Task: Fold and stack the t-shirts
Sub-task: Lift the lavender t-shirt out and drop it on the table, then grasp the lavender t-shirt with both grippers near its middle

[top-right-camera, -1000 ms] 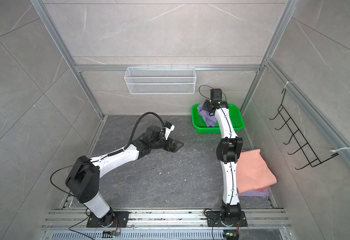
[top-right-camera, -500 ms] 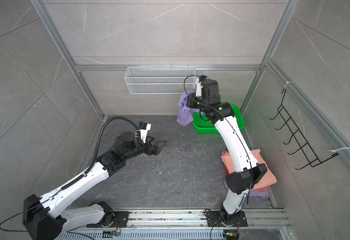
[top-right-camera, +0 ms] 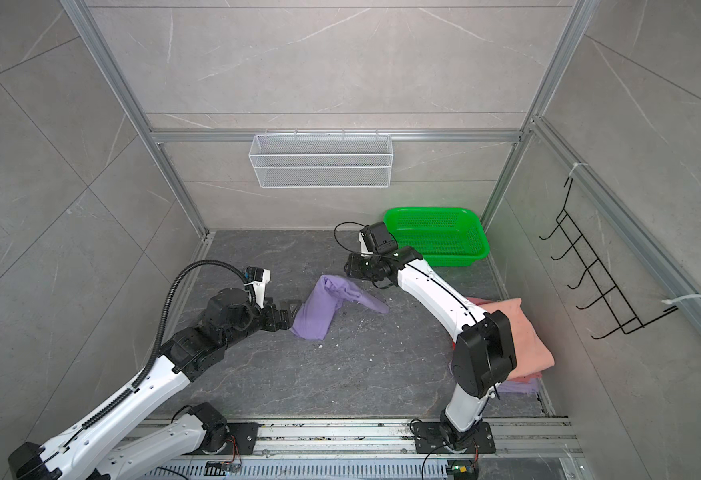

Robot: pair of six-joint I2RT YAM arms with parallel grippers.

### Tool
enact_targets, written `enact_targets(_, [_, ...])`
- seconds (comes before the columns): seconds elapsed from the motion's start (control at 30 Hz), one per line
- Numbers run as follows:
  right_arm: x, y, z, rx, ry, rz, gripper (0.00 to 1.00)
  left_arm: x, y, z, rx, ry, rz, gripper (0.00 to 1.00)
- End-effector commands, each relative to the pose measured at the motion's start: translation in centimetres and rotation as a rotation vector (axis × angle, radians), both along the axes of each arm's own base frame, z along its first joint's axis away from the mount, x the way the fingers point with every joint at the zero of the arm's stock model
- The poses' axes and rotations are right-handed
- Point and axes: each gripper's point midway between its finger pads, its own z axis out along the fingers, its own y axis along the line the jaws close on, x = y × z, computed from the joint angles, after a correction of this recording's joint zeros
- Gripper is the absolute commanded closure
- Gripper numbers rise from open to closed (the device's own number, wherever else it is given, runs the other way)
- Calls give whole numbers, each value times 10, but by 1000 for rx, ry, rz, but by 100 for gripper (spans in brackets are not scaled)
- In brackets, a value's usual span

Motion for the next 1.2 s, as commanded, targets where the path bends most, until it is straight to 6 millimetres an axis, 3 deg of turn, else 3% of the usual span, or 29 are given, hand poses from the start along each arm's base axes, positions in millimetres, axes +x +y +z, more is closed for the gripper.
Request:
enact_targets(0.0, [-2, -11, 25, -32, -107, -19, 41, -5, 21, -44, 85, 140, 110, 3])
enact_targets(0.13, [-28, -14, 8, -80, -106, 4, 41, -16, 18, -80, 81, 254, 102, 6])
enact_targets(0.3, [-64, -5, -40, -109, -75, 33, 39, -29, 9, -124, 65, 387, 80, 10])
enact_targets(0.4, [-76, 7, -61, -124, -79, 47, 38, -27, 8, -139, 72, 407, 93, 11])
enact_targets(0.6, [-78, 38, -99, -259, -115, 89, 34, -5, -1, -156, 64, 385, 131, 12])
enact_targets(0.7, [-68, 45, -111, -323, -152, 89, 32, 13, -6, -158, 37, 344, 174, 14])
enact_targets(0.97, [-58, 39, -138, -451, -129, 33, 31, 37, 3, -188, 103, 404, 306, 26])
enact_targets(1.17, [-68, 34, -161, -480, -89, 35, 30, 49, -3, -205, 63, 429, 319, 42])
